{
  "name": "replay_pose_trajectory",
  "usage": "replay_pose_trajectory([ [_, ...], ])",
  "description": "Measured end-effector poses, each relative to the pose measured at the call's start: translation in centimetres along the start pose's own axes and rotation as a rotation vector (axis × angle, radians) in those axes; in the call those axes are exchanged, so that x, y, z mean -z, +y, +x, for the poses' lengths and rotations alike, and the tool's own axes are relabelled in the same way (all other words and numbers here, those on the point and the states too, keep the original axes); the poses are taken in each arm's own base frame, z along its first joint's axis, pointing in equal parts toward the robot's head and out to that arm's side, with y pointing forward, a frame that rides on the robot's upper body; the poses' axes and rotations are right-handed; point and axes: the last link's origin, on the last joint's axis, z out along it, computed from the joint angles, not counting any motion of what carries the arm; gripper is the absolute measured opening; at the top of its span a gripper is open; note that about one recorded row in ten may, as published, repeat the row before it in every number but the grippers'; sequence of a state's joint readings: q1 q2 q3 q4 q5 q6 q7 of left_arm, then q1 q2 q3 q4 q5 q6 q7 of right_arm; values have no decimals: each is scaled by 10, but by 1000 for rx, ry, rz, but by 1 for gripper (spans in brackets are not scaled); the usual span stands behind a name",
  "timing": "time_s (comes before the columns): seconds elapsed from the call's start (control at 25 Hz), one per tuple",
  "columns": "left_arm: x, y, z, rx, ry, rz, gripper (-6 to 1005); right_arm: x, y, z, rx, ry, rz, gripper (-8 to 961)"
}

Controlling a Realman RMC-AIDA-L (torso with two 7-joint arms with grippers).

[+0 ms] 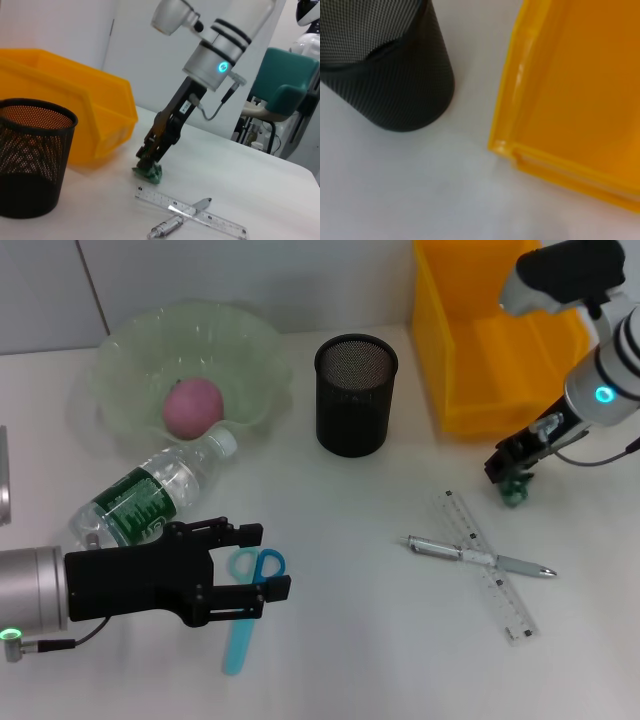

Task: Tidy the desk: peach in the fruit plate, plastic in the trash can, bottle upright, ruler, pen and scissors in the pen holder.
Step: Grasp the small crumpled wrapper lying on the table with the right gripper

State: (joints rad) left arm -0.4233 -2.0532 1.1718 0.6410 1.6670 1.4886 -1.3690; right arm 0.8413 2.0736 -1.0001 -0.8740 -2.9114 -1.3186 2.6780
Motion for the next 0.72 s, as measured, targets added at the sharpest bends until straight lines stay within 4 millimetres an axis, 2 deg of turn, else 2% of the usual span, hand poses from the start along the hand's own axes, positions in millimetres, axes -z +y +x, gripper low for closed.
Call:
replay_pose_trajectory([
  [0.24,1,0,0,1,-1,1,774,39,4,1,8,-62,-70,462],
  [0.32,1,0,0,3,-1,1,773,68,6,0,21,-147,-108,359],
  [0.36,1,0,0,3,-1,1,773,68,6,0,21,-147,-108,308],
  [0.4,1,0,0,3,-1,2,773,81,5,0,27,-189,-108,256],
  [0.52,1,0,0,6,0,1,772,88,3,2,28,-207,-104,232],
  [0.72,1,0,0,7,1,0,771,87,3,2,31,-196,-105,208],
])
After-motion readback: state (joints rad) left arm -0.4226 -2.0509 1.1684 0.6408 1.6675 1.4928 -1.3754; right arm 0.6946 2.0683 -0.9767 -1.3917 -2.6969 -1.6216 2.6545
